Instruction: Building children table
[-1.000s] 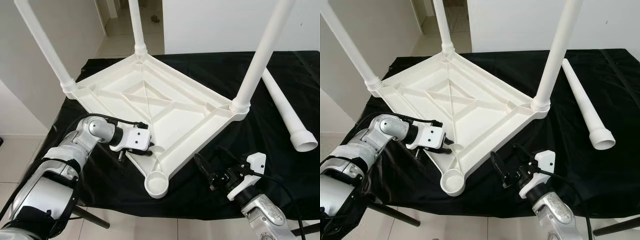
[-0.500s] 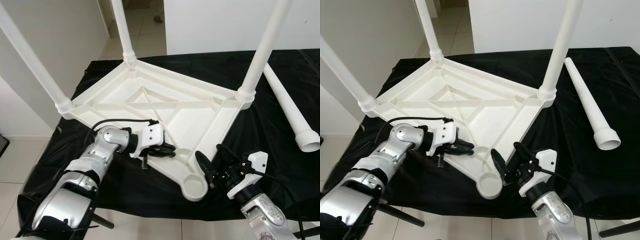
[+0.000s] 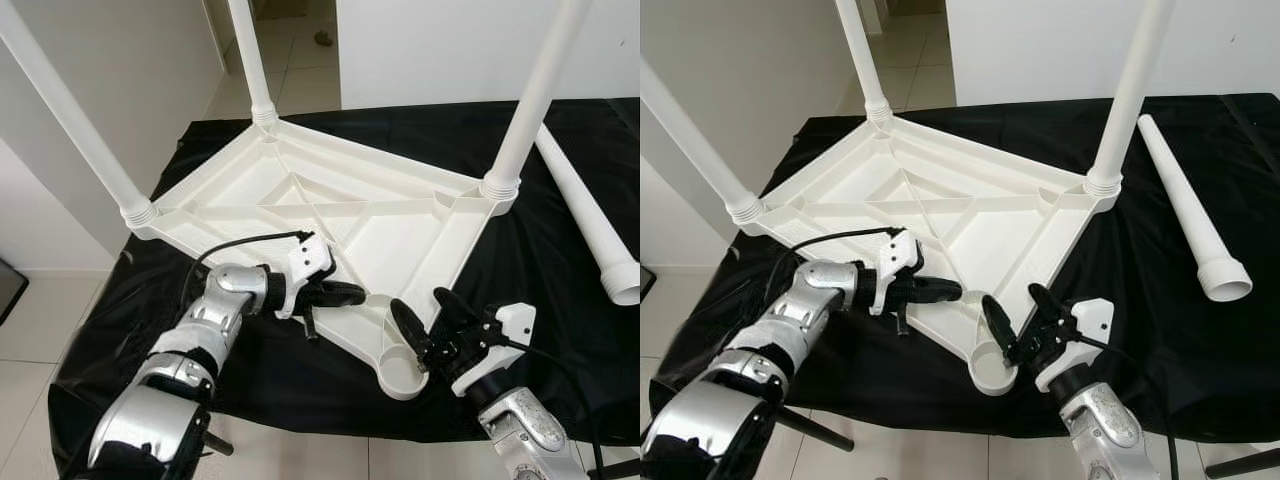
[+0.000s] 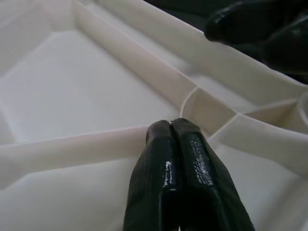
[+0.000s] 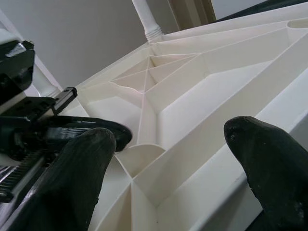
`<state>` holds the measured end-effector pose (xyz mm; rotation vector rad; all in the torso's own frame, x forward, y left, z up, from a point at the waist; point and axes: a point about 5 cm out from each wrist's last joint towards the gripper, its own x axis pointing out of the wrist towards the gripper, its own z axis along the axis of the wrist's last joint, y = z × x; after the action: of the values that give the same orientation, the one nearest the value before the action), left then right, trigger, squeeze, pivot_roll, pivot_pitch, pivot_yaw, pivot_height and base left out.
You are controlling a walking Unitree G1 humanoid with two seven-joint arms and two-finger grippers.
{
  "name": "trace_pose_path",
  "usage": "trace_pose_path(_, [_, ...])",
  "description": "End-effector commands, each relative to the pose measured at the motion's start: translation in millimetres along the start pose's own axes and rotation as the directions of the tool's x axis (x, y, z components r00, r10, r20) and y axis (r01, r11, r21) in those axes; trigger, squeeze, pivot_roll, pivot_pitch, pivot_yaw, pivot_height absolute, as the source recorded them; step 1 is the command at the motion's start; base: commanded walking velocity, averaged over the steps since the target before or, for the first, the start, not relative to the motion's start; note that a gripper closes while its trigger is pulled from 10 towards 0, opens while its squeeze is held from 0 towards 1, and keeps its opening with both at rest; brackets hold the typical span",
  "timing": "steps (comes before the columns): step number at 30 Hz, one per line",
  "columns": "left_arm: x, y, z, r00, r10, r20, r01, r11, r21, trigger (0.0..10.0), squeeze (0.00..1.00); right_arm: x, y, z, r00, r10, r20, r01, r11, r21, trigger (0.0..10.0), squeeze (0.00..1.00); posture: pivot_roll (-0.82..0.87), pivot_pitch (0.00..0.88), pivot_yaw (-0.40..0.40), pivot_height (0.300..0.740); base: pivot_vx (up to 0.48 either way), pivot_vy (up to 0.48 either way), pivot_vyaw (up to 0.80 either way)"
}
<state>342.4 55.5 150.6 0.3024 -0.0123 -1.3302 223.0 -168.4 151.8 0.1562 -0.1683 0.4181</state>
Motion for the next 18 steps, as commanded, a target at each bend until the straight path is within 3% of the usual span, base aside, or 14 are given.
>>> trace_pose_path(1, [-2.2,-8.0,-14.6,0.998,-0.01,-0.067,0.009,1.0,-0.025,10.0,0.0,0.6,2.2,0.4,1.0,0.018,-0.001,-0.018,1.0,0.004,10.0,0.0,-0.06,0.137,0.159,0.74,0.0,0.0,0.0])
trace_pose_path(3, [-2.7,-9.0,-14.1,0.997,-0.03,-0.076,0.028,0.999,-0.017,10.0,0.0,0.5,1.7,0.2,1.0,0.022,-0.004,-0.022,1.0,0.002,10.0,0.0,-0.06,0.137,0.159,0.74,0.0,0.0,0.0])
trace_pose_path(4, [-5.5,-9.8,-10.3,0.995,-0.073,-0.07,0.073,0.997,-0.003,10.0,1.0,0.6,0.8,-0.1,1.0,0.025,-0.008,-0.025,1.0,-0.001,10.0,0.0,-0.07,0.135,0.157,0.74,0.0,0.0,0.0])
trace_pose_path(12, [-18.7,-11.9,3.0,0.974,-0.209,-0.084,0.216,0.973,0.077,10.0,1.0,-0.7,-0.6,-1.2,1.0,0.025,-0.013,-0.025,1.0,0.002,10.0,0.0,-0.07,0.127,0.159,0.74,0.0,0.0,0.0])
trace_pose_path(13, [-21.9,-12.0,5.4,0.967,-0.236,-0.098,0.245,0.965,0.095,10.0,0.95,-1.8,-0.9,-1.8,1.0,0.023,-0.014,-0.023,1.0,0.005,10.0,0.0,-0.07,0.124,0.159,0.74,0.0,0.0,0.0])
trace_pose_path(14, [-24.1,-12.2,7.3,0.962,-0.253,-0.108,0.264,0.958,0.109,10.0,0.84,-3.1,-1.2,-2.5,1.0,0.02,-0.016,-0.02,1.0,0.007,10.0,0.0,-0.07,0.124,0.16,0.74,0.0,0.0,0.0])
trace_pose_path(15, [-25.9,-11.8,8.9,0.957,-0.264,-0.123,0.278,0.952,0.125,10.0,0.0,-4.9,-2.4,-3.1,1.0,0.002,-0.015,-0.002,1.0,0.008,10.0,0.0,-0.06,0.123,0.159,0.74,0.0,0.0,0.0])
trace_pose_path(18, [-27.3,-11.3,10.4,0.951,-0.272,-0.146,0.293,0.944,0.15,10.0,0.0,-7.4,-6.4,-3.0,0.999,-0.046,-0.005,0.046,0.999,0.007,10.0,0.0,-0.06,0.123,0.158,0.74,0.0,0.0,0.0])
